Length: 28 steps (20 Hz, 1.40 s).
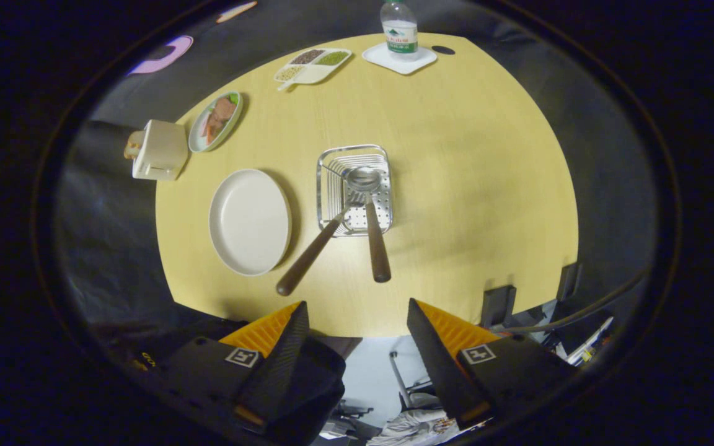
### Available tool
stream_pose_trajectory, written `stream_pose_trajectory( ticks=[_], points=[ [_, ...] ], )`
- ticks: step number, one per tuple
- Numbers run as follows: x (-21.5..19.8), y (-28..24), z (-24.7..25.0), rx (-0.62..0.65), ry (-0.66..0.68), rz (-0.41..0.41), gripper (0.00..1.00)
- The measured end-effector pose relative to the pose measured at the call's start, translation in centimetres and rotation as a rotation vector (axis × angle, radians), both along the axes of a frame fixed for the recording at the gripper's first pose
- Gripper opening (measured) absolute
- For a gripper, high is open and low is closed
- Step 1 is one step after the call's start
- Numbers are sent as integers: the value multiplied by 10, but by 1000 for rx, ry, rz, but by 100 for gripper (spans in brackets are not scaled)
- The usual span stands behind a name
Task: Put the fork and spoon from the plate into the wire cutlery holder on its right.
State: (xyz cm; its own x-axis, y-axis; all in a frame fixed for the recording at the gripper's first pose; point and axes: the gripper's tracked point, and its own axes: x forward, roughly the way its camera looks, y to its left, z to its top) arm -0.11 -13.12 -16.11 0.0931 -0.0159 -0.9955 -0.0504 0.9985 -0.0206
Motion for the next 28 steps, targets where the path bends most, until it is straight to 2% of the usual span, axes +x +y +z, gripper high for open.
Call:
stream_pose_trajectory(
  ticks=[2, 6, 11, 13, 16, 18, 24, 28],
  points=[
    [1, 11, 10, 50, -59, 10, 100],
    [16, 34, 45, 128, -266, 45, 100],
    [40, 81, 104, 266, -596, 61, 100],
    [54, 92, 129, 284, -770, 69, 100],
    [70, 93, 162, 231, -1040, 132, 100],
    [66, 98, 176, 225, -1146, 161, 100],
    [54, 103, 176, 170, -1337, 237, 100],
    [47, 106, 176, 44, -1456, 340, 100]
  ],
)
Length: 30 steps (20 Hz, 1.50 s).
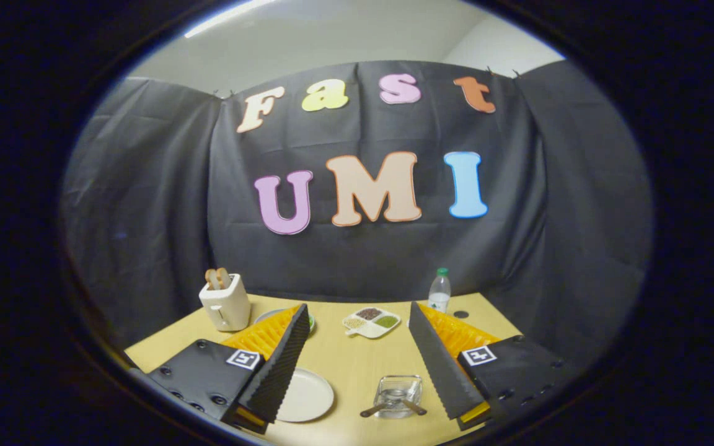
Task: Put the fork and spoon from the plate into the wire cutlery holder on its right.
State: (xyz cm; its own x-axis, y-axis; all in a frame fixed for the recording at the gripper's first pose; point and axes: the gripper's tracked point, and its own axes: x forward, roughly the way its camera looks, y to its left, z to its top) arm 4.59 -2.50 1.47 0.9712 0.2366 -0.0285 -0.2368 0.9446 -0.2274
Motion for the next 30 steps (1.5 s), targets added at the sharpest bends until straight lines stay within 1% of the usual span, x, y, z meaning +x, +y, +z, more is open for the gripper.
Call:
stream_pose_trajectory(
  ticks=[2, 3, 7, 11, 30],
  points=[
    [-3, 0, -6, -74, -25, -4, 100],
    [-5, 2, -10, -85, -18, 1, 100],
    [-10, 13, -9, -36, -18, 37, 100],
    [-11, 7, -7, -53, -26, 45, 100],
    [-19, -36, 6, -26, -48, 15, 100]
  ],
)
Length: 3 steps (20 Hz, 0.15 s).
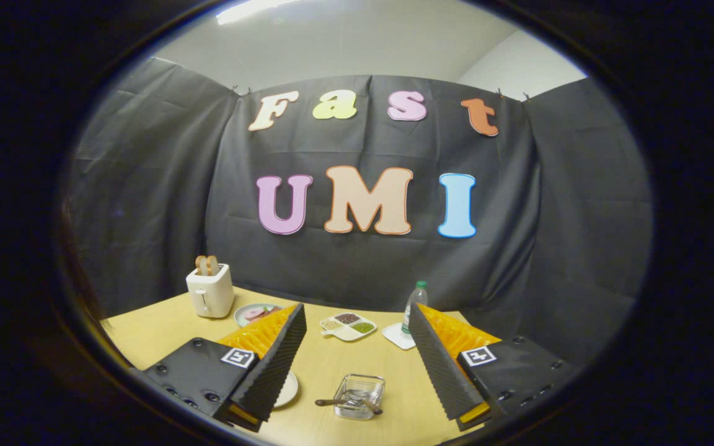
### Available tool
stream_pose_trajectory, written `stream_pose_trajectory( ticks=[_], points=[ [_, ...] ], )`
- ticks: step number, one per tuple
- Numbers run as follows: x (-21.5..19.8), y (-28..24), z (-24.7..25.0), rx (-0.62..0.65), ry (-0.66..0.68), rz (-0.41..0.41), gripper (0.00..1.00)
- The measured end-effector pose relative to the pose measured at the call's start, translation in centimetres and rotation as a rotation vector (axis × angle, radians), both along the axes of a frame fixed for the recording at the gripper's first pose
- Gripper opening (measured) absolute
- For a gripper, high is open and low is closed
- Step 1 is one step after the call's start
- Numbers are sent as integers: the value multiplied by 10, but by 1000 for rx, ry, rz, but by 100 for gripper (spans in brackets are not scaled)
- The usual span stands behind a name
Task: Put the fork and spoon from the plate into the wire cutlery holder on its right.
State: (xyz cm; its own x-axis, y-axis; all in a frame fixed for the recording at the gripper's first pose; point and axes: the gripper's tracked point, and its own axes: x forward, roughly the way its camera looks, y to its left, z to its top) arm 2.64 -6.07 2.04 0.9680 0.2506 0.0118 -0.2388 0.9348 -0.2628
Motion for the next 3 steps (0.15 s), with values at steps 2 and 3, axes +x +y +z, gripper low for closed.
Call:
stream_pose_trajectory(
  ticks=[2, 3],
  points=[
    [0, -1, 2, 7, -1, 1, 100],
    [-1, -3, 2, 9, -1, 1, 100]
  ],
)
